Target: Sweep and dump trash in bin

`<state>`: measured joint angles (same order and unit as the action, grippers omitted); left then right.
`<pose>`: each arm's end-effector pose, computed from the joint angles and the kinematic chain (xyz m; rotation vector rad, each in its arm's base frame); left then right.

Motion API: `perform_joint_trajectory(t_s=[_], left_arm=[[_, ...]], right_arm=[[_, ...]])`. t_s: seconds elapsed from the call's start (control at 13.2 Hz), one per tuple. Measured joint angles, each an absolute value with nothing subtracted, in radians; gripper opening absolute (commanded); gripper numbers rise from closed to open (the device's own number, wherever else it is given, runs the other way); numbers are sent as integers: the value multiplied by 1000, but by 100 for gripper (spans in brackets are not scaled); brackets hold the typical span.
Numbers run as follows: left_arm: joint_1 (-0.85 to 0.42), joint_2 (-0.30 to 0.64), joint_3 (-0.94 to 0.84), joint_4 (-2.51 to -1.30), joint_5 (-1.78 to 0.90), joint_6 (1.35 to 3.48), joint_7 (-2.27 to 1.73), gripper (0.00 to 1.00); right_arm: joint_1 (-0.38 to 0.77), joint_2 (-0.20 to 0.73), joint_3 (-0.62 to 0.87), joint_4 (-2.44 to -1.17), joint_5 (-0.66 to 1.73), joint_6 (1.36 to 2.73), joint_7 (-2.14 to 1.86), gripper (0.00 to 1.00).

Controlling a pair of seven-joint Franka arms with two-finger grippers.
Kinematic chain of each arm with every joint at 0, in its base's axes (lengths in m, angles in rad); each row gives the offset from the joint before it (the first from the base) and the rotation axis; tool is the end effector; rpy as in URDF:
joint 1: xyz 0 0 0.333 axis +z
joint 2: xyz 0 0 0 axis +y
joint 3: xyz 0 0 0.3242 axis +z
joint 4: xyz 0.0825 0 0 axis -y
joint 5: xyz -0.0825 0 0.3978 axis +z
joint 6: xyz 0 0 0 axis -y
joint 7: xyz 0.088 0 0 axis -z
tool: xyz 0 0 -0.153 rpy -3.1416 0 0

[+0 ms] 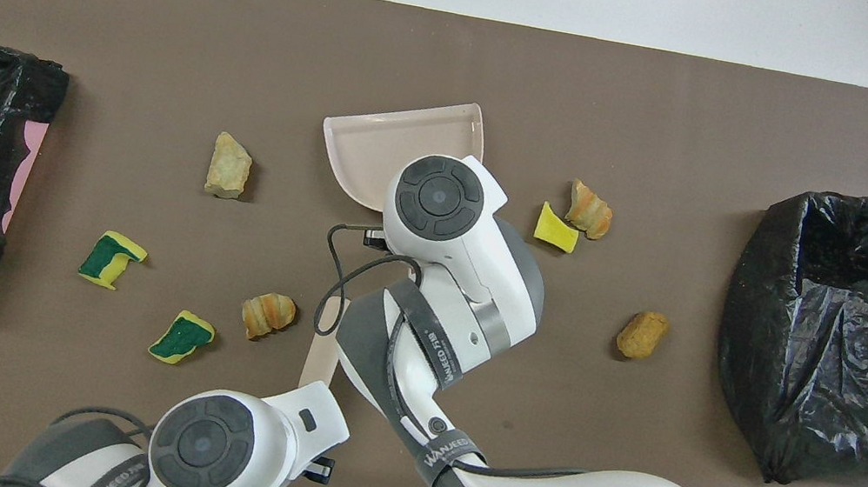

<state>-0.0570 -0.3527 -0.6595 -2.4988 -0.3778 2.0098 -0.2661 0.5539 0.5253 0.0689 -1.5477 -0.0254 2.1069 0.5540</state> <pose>0.2984 -0.2911 0.3242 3.0910 -0.3166 -0.3303 0.5857 0.4110 0.3037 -3.1096 -0.1113 -0.0349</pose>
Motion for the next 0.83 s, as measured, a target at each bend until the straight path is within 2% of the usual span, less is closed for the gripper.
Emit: perform_joint_trajectory(t_s=[0.38,0.83], left_arm=[[-44,-354,-592,-2501,-332,1990,-171,0],[-8,-297,-404,-2503,-245,2065,31,0]], right_arm=[[541,502,68,-1549,-25,2059,452,0],[483,398,68,-1552,-25,1894,222,0]])
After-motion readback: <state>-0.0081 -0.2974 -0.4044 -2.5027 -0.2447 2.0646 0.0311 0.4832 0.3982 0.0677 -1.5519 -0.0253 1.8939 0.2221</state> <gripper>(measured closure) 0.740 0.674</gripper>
